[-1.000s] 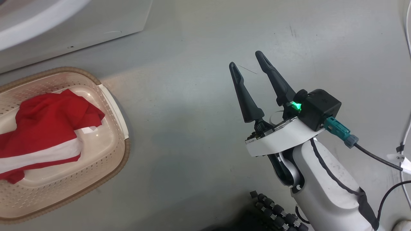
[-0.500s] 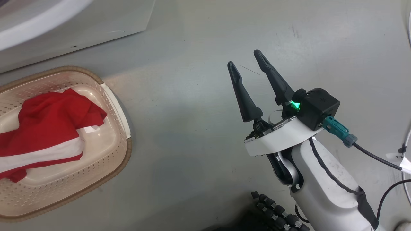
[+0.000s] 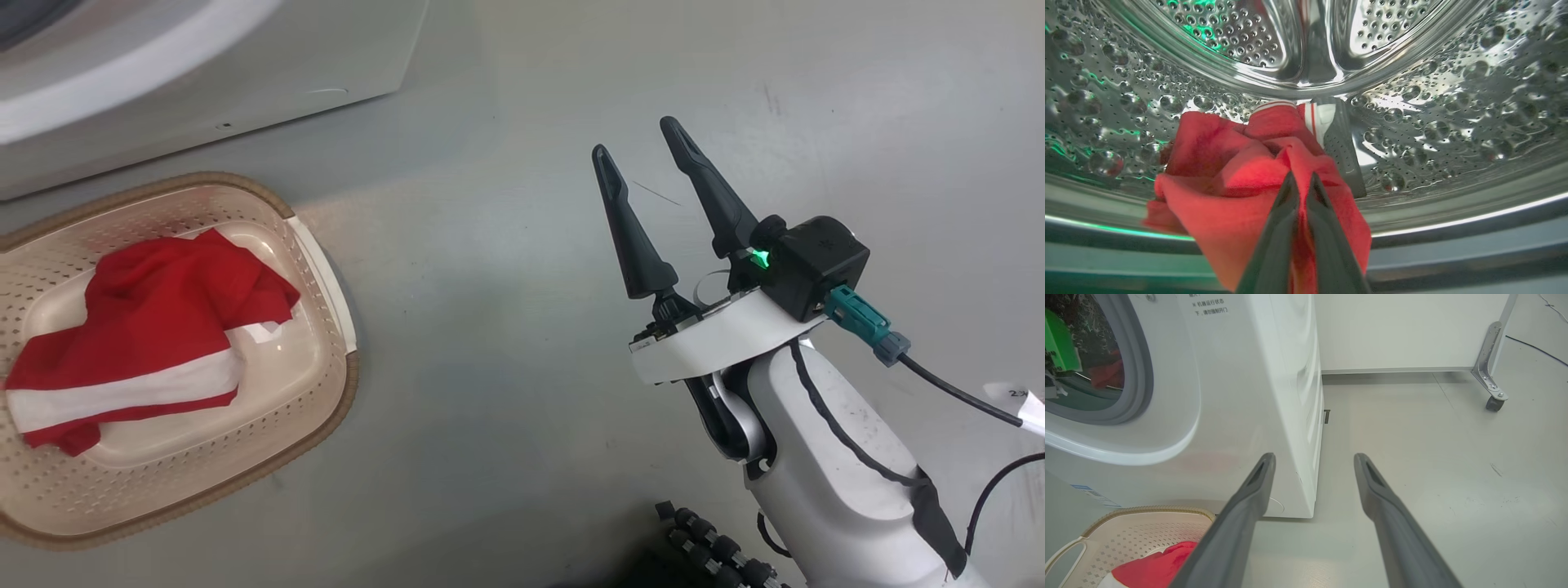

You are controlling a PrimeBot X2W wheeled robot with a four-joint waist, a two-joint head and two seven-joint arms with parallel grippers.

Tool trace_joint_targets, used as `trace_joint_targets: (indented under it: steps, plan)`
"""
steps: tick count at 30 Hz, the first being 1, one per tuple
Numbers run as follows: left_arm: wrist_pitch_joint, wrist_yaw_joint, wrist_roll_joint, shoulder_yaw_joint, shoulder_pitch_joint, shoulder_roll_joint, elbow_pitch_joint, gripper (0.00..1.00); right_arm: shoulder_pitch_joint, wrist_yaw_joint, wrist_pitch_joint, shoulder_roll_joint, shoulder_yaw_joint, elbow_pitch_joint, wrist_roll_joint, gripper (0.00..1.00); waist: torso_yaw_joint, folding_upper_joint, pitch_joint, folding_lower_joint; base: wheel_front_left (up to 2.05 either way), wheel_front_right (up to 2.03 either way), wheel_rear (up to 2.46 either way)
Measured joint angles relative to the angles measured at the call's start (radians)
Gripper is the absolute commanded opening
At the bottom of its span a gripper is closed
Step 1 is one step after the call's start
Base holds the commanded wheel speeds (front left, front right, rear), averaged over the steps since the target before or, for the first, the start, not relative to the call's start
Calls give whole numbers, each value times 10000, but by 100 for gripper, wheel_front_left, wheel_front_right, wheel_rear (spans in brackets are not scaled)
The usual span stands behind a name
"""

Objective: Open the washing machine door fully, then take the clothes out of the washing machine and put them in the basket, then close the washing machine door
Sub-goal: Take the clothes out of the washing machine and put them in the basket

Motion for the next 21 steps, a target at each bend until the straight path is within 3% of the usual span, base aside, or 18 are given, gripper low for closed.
trace_joint_targets:
  steps: [7, 21]
  plan:
    - [-1434, -293, -157, -81, 803, -600, -447, 0, 8, 2, 0, -4, -165, 249, -268, 100, 335, 0, -335, 0, 0, 0, 0]
    - [-3848, -472, -591, -270, 2945, -1985, -1381, 0, 458, 31, 2, -56, -767, 840, -993, 100, 1289, 0, -1414, -1, 0, 0, 0]
